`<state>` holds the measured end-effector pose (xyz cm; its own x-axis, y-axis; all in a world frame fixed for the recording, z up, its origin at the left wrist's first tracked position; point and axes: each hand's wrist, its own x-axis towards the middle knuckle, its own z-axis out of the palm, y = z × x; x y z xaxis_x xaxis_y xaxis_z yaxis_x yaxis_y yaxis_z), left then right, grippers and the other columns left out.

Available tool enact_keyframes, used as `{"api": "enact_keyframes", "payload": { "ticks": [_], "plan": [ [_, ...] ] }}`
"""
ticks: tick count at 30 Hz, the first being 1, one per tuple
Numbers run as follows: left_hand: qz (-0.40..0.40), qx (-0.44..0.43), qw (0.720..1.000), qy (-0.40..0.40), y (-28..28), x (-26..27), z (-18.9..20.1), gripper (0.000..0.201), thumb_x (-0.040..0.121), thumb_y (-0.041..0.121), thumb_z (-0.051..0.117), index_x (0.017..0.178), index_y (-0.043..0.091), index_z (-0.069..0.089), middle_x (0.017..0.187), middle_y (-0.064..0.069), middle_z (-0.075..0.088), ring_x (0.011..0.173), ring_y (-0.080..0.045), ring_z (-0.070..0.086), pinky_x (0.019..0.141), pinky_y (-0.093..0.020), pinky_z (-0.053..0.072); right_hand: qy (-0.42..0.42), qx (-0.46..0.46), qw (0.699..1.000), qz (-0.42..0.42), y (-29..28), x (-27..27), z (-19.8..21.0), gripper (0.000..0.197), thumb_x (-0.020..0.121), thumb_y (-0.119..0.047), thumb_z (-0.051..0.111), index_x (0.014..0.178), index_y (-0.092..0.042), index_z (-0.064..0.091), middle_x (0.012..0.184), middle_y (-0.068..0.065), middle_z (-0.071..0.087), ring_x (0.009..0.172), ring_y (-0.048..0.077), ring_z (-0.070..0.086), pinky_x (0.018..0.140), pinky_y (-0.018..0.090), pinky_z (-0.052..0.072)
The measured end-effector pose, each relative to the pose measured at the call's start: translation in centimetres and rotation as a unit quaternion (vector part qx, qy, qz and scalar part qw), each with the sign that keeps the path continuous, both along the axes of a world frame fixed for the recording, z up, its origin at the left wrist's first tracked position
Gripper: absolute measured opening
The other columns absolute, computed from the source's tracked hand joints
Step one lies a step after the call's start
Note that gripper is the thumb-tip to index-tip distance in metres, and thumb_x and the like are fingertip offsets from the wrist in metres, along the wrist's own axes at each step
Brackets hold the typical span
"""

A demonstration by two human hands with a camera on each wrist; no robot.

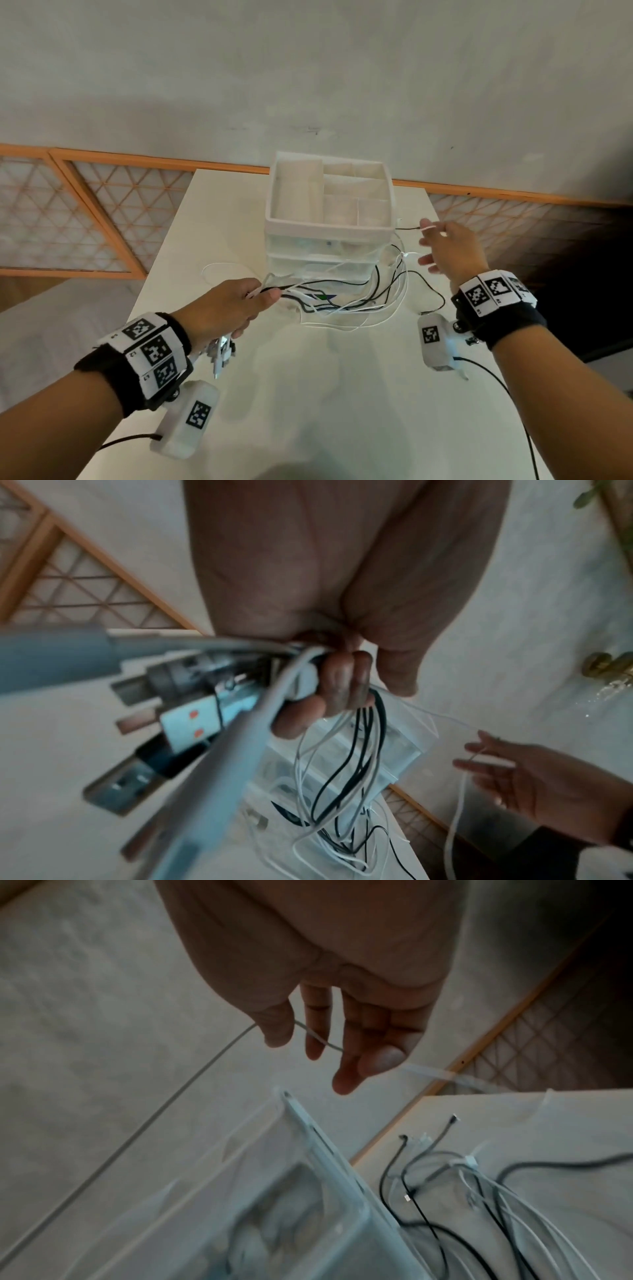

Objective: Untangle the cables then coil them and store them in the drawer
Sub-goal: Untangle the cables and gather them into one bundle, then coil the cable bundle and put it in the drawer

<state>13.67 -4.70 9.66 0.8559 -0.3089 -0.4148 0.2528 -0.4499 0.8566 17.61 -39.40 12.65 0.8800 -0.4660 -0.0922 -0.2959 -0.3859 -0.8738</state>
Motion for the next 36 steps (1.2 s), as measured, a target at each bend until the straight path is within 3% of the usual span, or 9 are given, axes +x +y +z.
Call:
{"api": "enact_keyframes", "payload": {
  "ticks": [5,10,15,20,24,27,29,33,36],
  "plan": [
    [-0.015,0.009,1.000,-0.006,0.1,0.2,0.4,0.034,0.098,0.030,0.059,0.075,0.008,0.047,0.059,-0.003,0.054,0.059,-0.018,0.058,0.064,-0.027,0.054,-0.132,0.029,0.990,0.047,-1.0,2.1,3.0,0.005,0.094,-0.031,0.063,0.093,-0.028,0.065,0.107,-0.004,0.068,0.065,0.019,0.070,0.056,0.030,0.049],
    [0.005,-0.010,1.000,-0.002,-0.3,0.2,0.4,0.019,0.098,0.017,0.059,0.086,0.002,0.057,0.074,-0.005,0.071,0.048,-0.011,0.052,0.051,-0.023,0.044,-0.108,0.040,0.988,0.105,-2.1,2.7,1.2,0.020,0.092,-0.009,0.057,0.084,-0.025,0.065,0.126,-0.007,0.064,0.069,0.024,0.069,0.055,0.029,0.048],
    [0.069,-0.046,0.996,0.028,0.0,0.3,-0.1,0.018,0.097,0.015,0.061,0.080,0.008,0.058,0.073,-0.008,0.067,0.047,-0.012,0.033,0.046,-0.024,0.030,0.188,-0.168,0.954,0.160,-2.4,-0.3,-5.8,0.055,0.085,-0.006,0.048,0.134,-0.032,0.053,0.096,0.005,0.071,0.071,0.025,0.069,0.064,0.034,0.057],
    [0.058,-0.038,0.997,0.028,-0.7,0.5,0.3,0.026,0.097,0.027,0.061,0.078,0.010,0.059,0.059,0.002,0.047,0.047,-0.010,0.030,0.046,-0.023,0.026,0.050,-0.169,0.942,0.287,5.6,-4.2,-4.5,0.071,0.082,-0.016,0.069,0.145,-0.036,0.043,0.068,-0.008,0.066,0.064,-0.002,0.059,0.067,0.008,0.044],
    [-0.025,-0.030,0.999,0.015,-2.3,0.0,2.0,0.046,0.099,0.048,0.048,0.075,0.012,0.064,0.058,0.001,0.045,0.047,-0.012,0.031,0.047,-0.023,0.026,0.044,-0.116,0.905,0.407,13.0,-5.2,-4.6,0.090,0.081,-0.045,0.077,0.148,-0.057,0.018,0.056,-0.004,0.064,0.051,0.002,0.057,0.062,0.019,0.051],
    [-0.094,0.052,0.993,-0.047,-1.8,-0.3,2.6,0.047,0.101,0.043,0.048,0.061,0.018,0.051,0.053,0.008,0.044,0.051,-0.012,0.037,0.056,-0.025,0.034,0.136,0.005,0.908,0.396,14.1,-4.7,-6.6,0.034,0.086,-0.034,0.075,0.116,-0.036,0.059,0.058,0.000,0.061,0.042,0.011,0.055,0.046,0.029,0.053],
    [-0.134,0.080,0.986,-0.065,0.0,-0.6,2.4,0.048,0.102,0.041,0.047,0.058,0.022,0.040,0.051,0.010,0.041,0.055,-0.012,0.037,0.061,-0.025,0.035,0.211,-0.034,0.895,0.391,12.0,-3.9,-8.0,0.006,0.088,-0.027,0.070,0.090,-0.024,0.065,0.058,0.003,0.059,0.044,0.019,0.060,0.053,0.040,0.060],
    [-0.194,0.223,0.951,-0.093,2.6,-1.1,-0.5,0.044,0.103,0.039,0.044,0.062,0.024,0.040,0.055,0.009,0.044,0.054,-0.006,0.040,0.058,-0.020,0.031,0.124,-0.298,0.922,0.214,7.3,-3.1,-9.0,0.008,0.082,-0.037,0.063,0.089,-0.034,0.064,0.072,-0.006,0.069,0.076,0.024,0.069,0.068,0.030,0.054],
    [-0.158,0.300,0.936,-0.099,2.1,-1.5,-4.3,0.042,0.104,0.031,0.043,0.063,0.024,0.040,0.062,0.007,0.045,0.069,-0.015,0.046,0.062,-0.028,0.029,0.037,-0.270,0.947,0.172,7.9,-3.9,-10.0,0.035,0.086,-0.025,0.063,0.118,-0.039,0.059,0.089,-0.010,0.071,0.080,0.025,0.068,0.070,0.030,0.050]
  ]
}}
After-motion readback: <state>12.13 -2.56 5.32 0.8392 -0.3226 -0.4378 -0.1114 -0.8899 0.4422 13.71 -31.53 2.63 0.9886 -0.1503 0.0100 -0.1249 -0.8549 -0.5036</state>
